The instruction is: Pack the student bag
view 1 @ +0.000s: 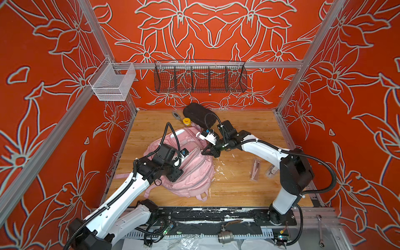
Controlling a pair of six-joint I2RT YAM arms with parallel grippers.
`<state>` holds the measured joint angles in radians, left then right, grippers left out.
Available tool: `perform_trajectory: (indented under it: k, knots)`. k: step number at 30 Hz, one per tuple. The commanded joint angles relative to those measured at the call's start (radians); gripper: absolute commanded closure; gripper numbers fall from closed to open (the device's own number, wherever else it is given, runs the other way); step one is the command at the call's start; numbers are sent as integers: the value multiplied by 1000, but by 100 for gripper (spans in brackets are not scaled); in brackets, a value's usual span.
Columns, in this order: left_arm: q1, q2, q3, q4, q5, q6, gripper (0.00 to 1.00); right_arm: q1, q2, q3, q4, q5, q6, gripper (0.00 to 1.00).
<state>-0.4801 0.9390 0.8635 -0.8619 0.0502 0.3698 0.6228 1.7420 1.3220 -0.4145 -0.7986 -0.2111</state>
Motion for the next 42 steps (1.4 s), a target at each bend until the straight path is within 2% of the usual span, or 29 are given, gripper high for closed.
perform_trajectory:
  k: [1, 4, 5, 6, 8, 9, 10, 14, 19, 24, 29, 34, 37, 42]
  knots:
    - [-6, 15, -20, 49, 40, -4, 29, -4, 3, 50, 5, -65, -24, 100]
    - [-5, 39, -37, 77, 23, -27, 30, -5, 5, 60, -1, -63, -19, 100]
    - [-5, 56, -38, 83, 7, -40, 36, -5, 7, 68, -12, -60, -19, 100]
    - [-5, 81, -34, 76, -2, -49, 47, -5, 8, 73, -18, -59, -16, 100]
    - [-5, 100, -18, 69, -15, -78, 84, -4, 8, 78, -27, -49, -5, 100]
    - [-5, 102, -13, 69, -15, -92, 97, -3, 7, 77, -24, -44, 2, 100]
    - [-5, 103, -4, 70, -8, -105, 100, -1, 4, 74, -22, -27, 15, 100]
    - [-5, 81, 37, 88, -15, -199, 100, 20, -23, 41, 11, 34, 74, 100]
    - [-5, 77, 81, 80, -18, -304, 100, 99, -60, 20, 15, 132, 103, 100]
    - [-5, 99, 125, 64, 16, -379, 100, 159, -109, -50, 127, 161, 213, 100]
    - [-5, 136, 171, 30, 31, -421, 100, 196, -126, -81, 187, 173, 254, 100]
    - [-5, 130, 182, 4, 43, -529, 100, 183, -129, -89, 155, 169, 183, 100]
    - [-6, 126, 181, -6, 100, -626, 100, 141, -111, -76, 147, 127, 159, 100]
    - [-20, 109, 146, 33, 151, -777, 100, 90, -47, 37, 19, 104, 50, 100]
